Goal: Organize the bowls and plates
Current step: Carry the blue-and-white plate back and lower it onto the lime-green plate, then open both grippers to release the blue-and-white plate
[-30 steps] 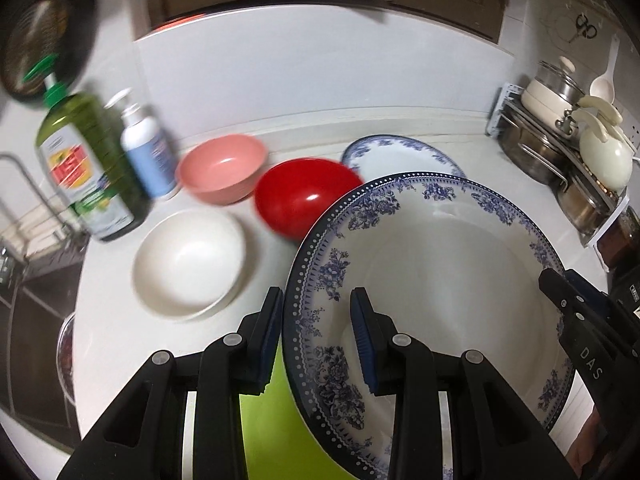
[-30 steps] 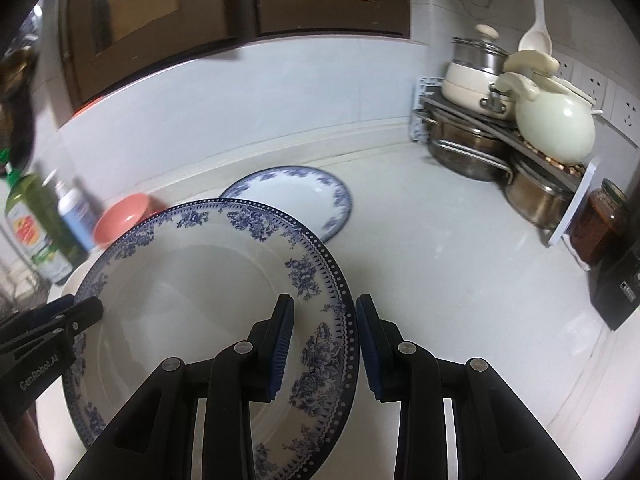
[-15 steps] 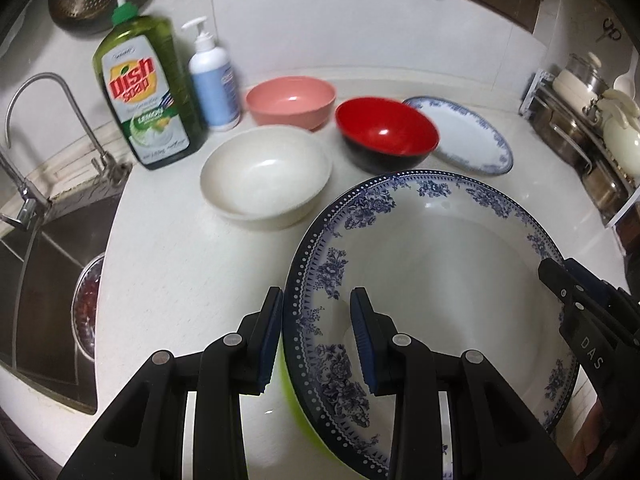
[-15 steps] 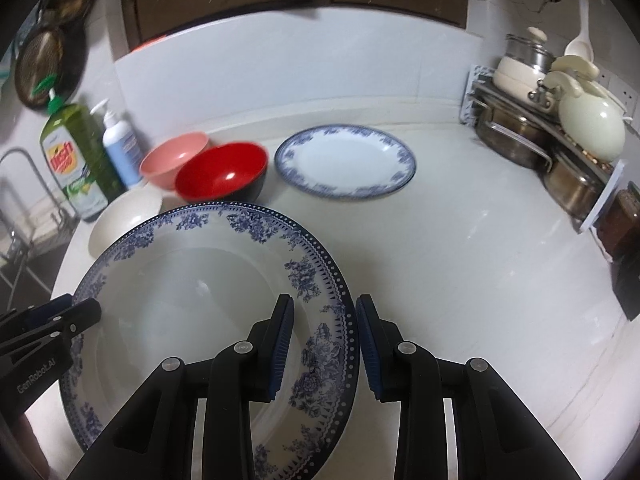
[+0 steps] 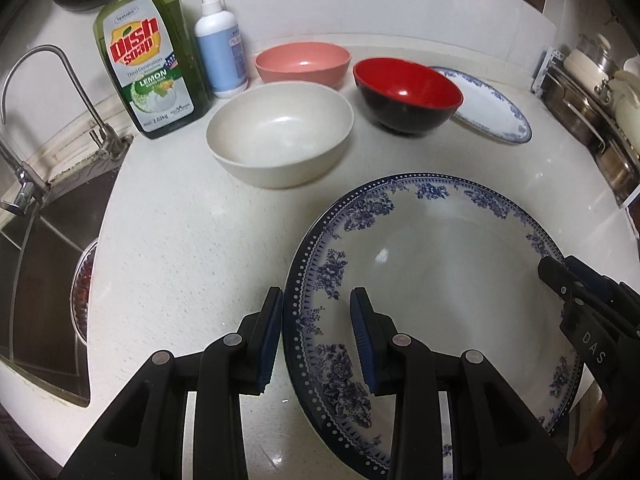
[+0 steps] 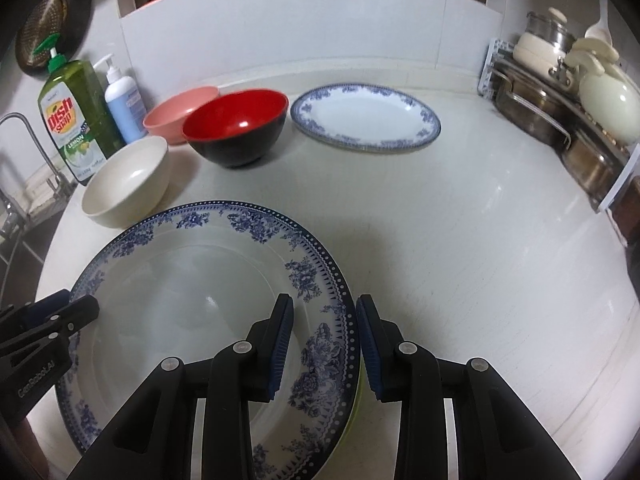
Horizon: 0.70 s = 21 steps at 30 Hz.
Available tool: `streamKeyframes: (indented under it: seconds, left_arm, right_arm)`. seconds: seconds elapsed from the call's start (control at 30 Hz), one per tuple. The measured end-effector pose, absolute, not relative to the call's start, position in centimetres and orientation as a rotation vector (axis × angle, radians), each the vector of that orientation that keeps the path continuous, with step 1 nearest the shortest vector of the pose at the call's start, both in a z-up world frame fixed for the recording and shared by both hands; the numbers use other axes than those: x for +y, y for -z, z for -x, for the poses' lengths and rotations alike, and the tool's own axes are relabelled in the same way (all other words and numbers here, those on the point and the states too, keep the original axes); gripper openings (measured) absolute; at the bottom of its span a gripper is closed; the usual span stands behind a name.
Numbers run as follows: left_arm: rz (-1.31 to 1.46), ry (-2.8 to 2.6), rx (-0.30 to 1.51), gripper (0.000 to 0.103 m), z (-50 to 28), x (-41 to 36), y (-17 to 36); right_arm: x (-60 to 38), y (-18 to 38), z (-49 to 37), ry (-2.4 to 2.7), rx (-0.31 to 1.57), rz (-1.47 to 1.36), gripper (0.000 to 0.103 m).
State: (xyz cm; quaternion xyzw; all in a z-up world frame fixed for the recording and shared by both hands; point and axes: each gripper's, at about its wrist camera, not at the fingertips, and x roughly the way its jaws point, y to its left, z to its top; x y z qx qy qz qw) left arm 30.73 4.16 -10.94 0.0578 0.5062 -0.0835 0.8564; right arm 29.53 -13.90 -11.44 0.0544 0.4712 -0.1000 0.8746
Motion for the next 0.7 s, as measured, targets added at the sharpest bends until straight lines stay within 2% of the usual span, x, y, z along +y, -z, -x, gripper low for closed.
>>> streamKeyframes:
  seconds: [0.7]
  left_arm:
    - [-0.119, 0.180, 1.134, 0.034, -30.6, 3.6, 13.4]
  right_arm:
    - [-14.4, 13.3, -29.8, 0.202, 1.029, -0.128, 0.037]
